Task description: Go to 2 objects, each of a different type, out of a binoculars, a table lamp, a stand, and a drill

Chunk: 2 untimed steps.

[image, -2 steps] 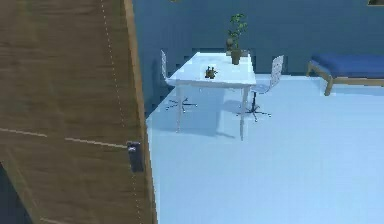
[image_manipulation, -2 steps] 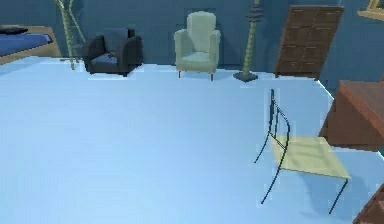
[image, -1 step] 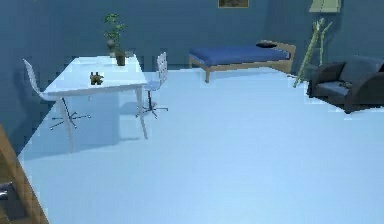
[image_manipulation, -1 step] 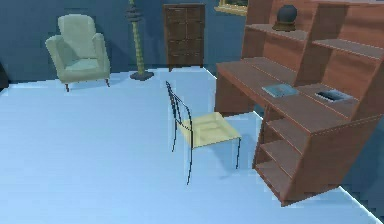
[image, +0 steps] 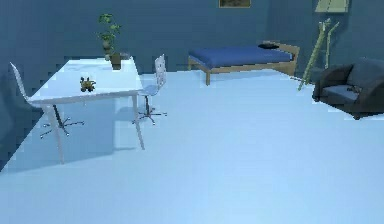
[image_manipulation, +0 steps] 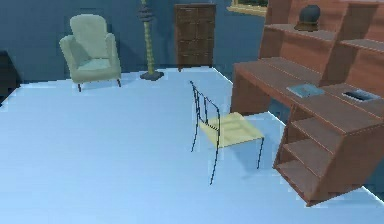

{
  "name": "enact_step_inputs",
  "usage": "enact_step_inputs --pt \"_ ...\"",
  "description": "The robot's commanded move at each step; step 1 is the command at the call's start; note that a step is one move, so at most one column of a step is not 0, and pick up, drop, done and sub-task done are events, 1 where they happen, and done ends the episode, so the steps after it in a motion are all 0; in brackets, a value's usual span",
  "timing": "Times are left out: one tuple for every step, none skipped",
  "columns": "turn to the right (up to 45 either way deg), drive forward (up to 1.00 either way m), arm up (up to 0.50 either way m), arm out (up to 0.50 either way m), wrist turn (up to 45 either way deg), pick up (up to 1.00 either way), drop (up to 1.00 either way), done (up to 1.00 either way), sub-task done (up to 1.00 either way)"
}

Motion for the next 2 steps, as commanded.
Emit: enact_step_inputs --pt "24.0 0.0 0.0 0.0 0.0 0.0 0.0 0.0 0.0" --pt "3.0 0.0 0.0 0.0 0.0 0.0 0.0 0.0 0.0"
